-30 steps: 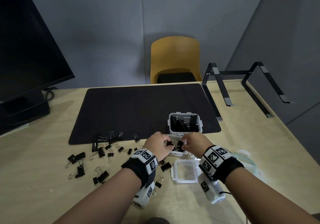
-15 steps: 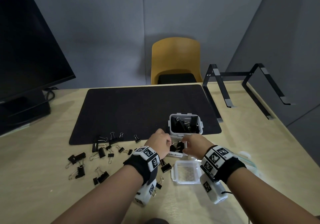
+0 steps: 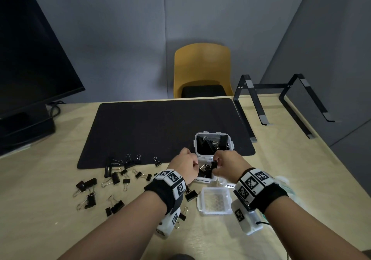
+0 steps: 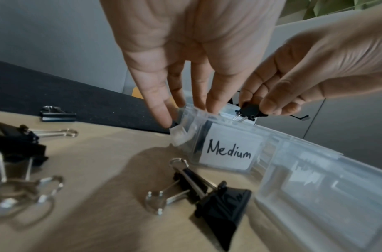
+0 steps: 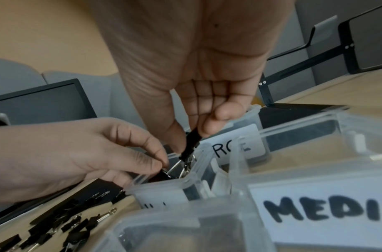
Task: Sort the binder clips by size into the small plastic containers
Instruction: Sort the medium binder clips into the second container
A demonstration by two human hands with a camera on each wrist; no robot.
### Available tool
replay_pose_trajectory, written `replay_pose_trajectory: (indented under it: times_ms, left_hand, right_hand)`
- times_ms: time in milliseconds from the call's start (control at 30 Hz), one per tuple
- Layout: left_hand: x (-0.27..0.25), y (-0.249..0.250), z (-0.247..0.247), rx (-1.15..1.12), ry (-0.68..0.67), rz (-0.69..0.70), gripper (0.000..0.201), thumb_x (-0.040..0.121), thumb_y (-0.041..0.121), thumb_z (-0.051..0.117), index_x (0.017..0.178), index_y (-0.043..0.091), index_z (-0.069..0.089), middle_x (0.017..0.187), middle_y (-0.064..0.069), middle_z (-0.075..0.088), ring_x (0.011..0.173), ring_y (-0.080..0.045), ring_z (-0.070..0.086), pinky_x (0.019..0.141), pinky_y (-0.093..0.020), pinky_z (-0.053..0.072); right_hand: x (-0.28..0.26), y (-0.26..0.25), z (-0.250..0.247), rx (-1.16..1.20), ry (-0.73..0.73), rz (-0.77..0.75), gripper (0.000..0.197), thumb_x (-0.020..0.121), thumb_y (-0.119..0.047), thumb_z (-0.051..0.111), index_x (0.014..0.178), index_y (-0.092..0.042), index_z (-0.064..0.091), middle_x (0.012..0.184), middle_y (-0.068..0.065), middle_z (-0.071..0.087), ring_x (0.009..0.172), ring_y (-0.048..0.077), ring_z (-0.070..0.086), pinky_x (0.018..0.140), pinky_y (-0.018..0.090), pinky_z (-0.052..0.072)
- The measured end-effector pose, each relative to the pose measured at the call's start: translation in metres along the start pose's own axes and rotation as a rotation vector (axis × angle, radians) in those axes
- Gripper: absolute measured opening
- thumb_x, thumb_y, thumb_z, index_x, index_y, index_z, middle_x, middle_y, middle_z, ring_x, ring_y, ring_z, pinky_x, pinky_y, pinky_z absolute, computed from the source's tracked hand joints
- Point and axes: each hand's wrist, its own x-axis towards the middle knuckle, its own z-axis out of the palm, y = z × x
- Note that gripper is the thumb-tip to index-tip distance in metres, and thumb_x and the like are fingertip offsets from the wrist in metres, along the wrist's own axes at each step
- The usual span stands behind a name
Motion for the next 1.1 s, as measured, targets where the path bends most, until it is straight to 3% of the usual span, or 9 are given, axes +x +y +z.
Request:
replay_pose_trajectory:
  times_ms: [100, 200, 333, 467, 600, 800, 1100]
  left_hand:
    - [-0.001, -0.001, 0.001, 0.005, -0.012, -0.016, 0.016, 0.09, 0.025, 0.056, 0.102, 0.017, 0.064, 0.115, 0.002, 0.046, 0.092, -0.018, 0.057, 0.078, -0.023, 0.043]
    - [-0.001, -0.001, 0.001, -0.001, -0.002, -0.008, 0.013, 0.09, 0.02, 0.055, 0.099, 0.016, 0.063, 0.114, 0.002, 0.046, 0.088, -0.017, 0.057, 0.075, -0.023, 0.044]
    - [-0.003, -0.002, 0.002, -0.015, 0.01, 0.012, 0.012, 0.088, 0.013, 0.055, 0.095, 0.019, 0.061, 0.113, 0.003, 0.046, 0.081, -0.014, 0.052, 0.07, -0.023, 0.043]
    - [-0.004, -0.001, 0.003, -0.043, 0.016, 0.001, 0.015, 0.089, 0.02, 0.056, 0.104, 0.021, 0.06, 0.115, 0.007, 0.043, 0.086, -0.016, 0.057, 0.075, -0.026, 0.048]
    - [-0.006, -0.004, 0.003, -0.061, 0.009, -0.016, 0.019, 0.087, 0.025, 0.061, 0.105, 0.022, 0.055, 0.115, 0.007, 0.043, 0.085, -0.015, 0.057, 0.074, -0.025, 0.047]
    - [-0.006, -0.006, 0.007, -0.086, -0.001, -0.021, 0.019, 0.088, 0.019, 0.058, 0.107, 0.021, 0.062, 0.115, 0.003, 0.046, 0.086, -0.014, 0.057, 0.073, -0.02, 0.043]
    - [-0.015, -0.011, 0.001, -0.117, 0.016, -0.018, 0.029, 0.089, 0.03, 0.06, 0.118, 0.027, 0.061, 0.12, 0.006, 0.044, 0.108, -0.013, 0.05, 0.087, -0.023, 0.044]
  right_hand:
    - [-0.002, 0.0, 0.004, 0.031, 0.009, -0.005, 0.037, 0.081, -0.022, 0.063, 0.116, -0.014, 0.058, 0.102, 0.002, 0.065, 0.092, 0.016, 0.06, 0.08, 0.026, 0.051]
    - [-0.002, -0.001, 0.01, 0.047, 0.009, 0.001, 0.037, 0.081, -0.027, 0.066, 0.115, -0.015, 0.058, 0.1, 0.001, 0.065, 0.088, 0.015, 0.06, 0.08, 0.027, 0.051]
    - [-0.002, -0.002, 0.016, 0.023, 0.014, -0.011, 0.037, 0.079, -0.031, 0.069, 0.11, -0.016, 0.057, 0.095, -0.002, 0.056, 0.083, 0.012, 0.052, 0.071, 0.023, 0.041]
    - [-0.001, 0.0, 0.015, 0.038, 0.043, -0.03, 0.033, 0.08, -0.035, 0.067, 0.107, -0.019, 0.059, 0.093, -0.004, 0.053, 0.082, 0.012, 0.051, 0.069, 0.022, 0.038]
    - [0.0, 0.003, 0.014, -0.008, 0.039, -0.054, 0.02, 0.086, -0.027, 0.059, 0.103, -0.019, 0.066, 0.103, 0.003, 0.061, 0.091, 0.017, 0.058, 0.074, 0.023, 0.041]
    - [0.003, 0.004, 0.018, -0.036, 0.024, -0.051, 0.021, 0.087, -0.021, 0.056, 0.105, -0.017, 0.065, 0.106, 0.006, 0.061, 0.097, 0.021, 0.057, 0.078, 0.026, 0.042]
    - [0.001, 0.003, 0.017, 0.005, 0.04, -0.042, 0.021, 0.085, -0.02, 0.057, 0.105, -0.017, 0.063, 0.101, 0.003, 0.06, 0.091, 0.019, 0.057, 0.071, 0.024, 0.038]
